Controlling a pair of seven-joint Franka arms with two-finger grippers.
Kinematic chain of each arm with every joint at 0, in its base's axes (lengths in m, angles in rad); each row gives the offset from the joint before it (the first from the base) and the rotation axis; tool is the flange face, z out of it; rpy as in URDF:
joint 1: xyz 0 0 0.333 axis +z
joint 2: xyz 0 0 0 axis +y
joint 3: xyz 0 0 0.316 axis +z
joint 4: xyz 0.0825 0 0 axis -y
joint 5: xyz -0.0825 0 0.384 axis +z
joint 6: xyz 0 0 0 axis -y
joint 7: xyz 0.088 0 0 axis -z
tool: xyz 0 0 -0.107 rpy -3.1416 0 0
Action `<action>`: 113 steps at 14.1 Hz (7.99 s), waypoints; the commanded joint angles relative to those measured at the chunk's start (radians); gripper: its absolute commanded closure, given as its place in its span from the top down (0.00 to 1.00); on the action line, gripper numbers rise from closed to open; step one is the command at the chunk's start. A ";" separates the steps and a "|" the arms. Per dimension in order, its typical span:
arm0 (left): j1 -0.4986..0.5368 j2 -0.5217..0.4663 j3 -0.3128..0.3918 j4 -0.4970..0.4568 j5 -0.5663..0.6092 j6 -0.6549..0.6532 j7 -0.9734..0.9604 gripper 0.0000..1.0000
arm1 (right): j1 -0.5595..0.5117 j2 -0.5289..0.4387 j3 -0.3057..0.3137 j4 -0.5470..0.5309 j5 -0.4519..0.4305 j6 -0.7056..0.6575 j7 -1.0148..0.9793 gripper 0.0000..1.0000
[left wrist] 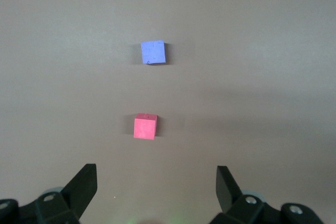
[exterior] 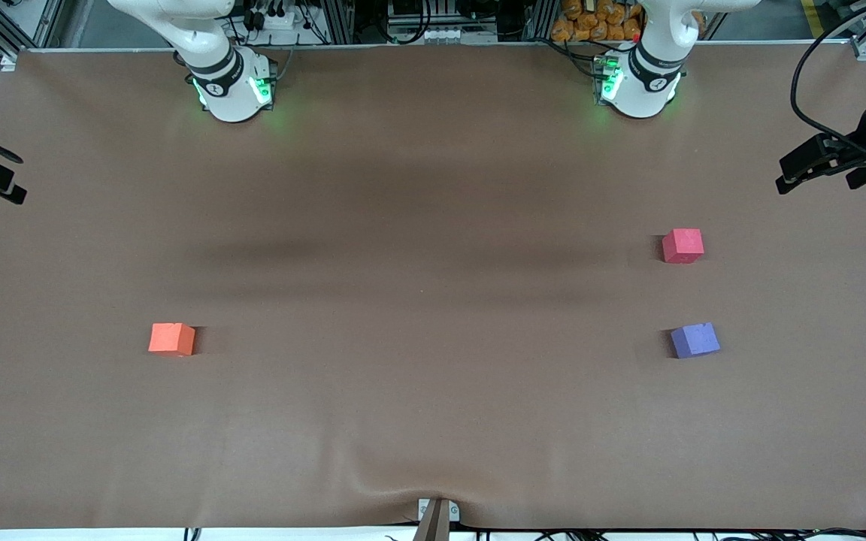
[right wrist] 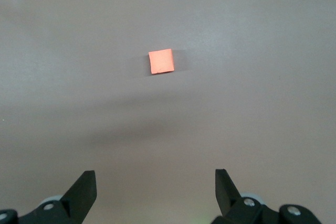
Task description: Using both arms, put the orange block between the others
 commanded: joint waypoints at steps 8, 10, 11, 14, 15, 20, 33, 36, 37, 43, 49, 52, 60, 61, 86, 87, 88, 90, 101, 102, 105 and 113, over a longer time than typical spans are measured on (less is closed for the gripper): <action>0.001 0.011 -0.004 0.017 0.017 -0.021 0.007 1.00 | -0.004 -0.017 0.006 -0.009 0.015 -0.007 -0.012 1.00; 0.004 0.011 -0.004 0.018 0.009 -0.020 0.007 1.00 | -0.005 -0.017 0.008 -0.009 0.009 -0.007 -0.013 1.00; 0.005 0.011 -0.004 0.021 0.009 -0.020 0.007 1.00 | -0.005 -0.017 0.006 -0.009 0.010 -0.009 -0.017 1.00; 0.009 0.011 -0.004 0.021 0.008 -0.018 0.007 1.00 | -0.004 -0.008 0.008 -0.010 0.010 -0.004 -0.018 1.00; 0.009 0.012 -0.006 0.020 0.006 -0.017 0.007 1.00 | -0.010 0.000 0.008 -0.010 0.015 0.002 -0.018 1.00; 0.005 0.014 -0.006 0.017 0.005 -0.012 -0.005 1.00 | -0.013 0.123 0.006 -0.010 0.017 0.007 -0.017 1.00; 0.002 0.025 -0.006 0.015 0.006 -0.011 -0.004 1.00 | 0.048 0.569 0.008 -0.012 0.004 0.444 -0.024 1.00; 0.002 0.025 -0.006 0.017 0.006 -0.009 -0.001 1.00 | 0.049 0.596 0.008 -0.017 0.000 0.476 -0.131 1.00; 0.004 0.025 -0.006 0.015 0.006 -0.009 0.001 1.00 | 0.046 0.602 0.009 -0.018 0.001 0.482 -0.151 1.00; -0.001 0.028 -0.006 0.017 0.008 0.003 0.002 1.00 | 0.029 0.615 0.008 -0.128 0.001 0.646 -0.219 1.00; 0.004 0.026 -0.006 0.020 0.011 0.006 0.008 1.00 | 0.026 0.629 0.008 -0.144 0.001 0.685 -0.213 1.00; -0.001 0.025 -0.006 0.017 0.009 0.009 0.008 1.00 | 0.027 0.636 0.006 -0.167 0.001 0.715 -0.211 1.00; 0.001 0.028 -0.023 0.008 0.009 0.009 0.007 1.00 | 0.029 0.679 0.008 -0.168 0.000 0.725 -0.192 0.35; 0.001 0.028 -0.023 0.009 0.009 0.009 0.007 1.00 | 0.033 0.679 0.008 -0.167 0.000 0.723 -0.150 0.13; 0.013 0.047 -0.024 0.011 0.009 0.025 0.007 1.00 | 0.580 0.719 0.072 0.123 0.044 0.585 -0.019 0.00; 0.013 0.049 -0.024 0.009 0.009 0.031 0.007 1.00 | 0.623 0.727 0.072 0.123 0.046 0.632 0.052 0.00; 0.012 0.055 -0.024 0.009 0.009 0.032 0.007 1.00 | 0.668 0.730 0.072 0.123 0.046 0.646 0.110 0.00; 0.006 0.055 -0.024 0.009 0.008 0.034 0.007 1.00 | 0.732 0.737 0.072 0.132 0.047 0.663 0.237 0.00; -0.005 0.071 -0.029 0.009 0.009 0.048 0.007 1.00 | 0.836 0.845 0.063 0.241 0.040 0.689 0.643 0.00; -0.005 0.071 -0.029 0.009 0.009 0.049 0.007 1.00 | 0.836 0.848 0.061 0.243 0.040 0.700 0.666 0.00; -0.010 0.069 -0.029 0.012 0.008 0.049 0.007 1.00 | 0.819 0.871 0.063 0.246 0.040 0.763 0.692 0.00; -0.019 0.072 -0.043 0.001 0.009 0.060 0.007 1.00 | 0.820 0.923 0.066 0.246 0.046 0.794 0.692 0.00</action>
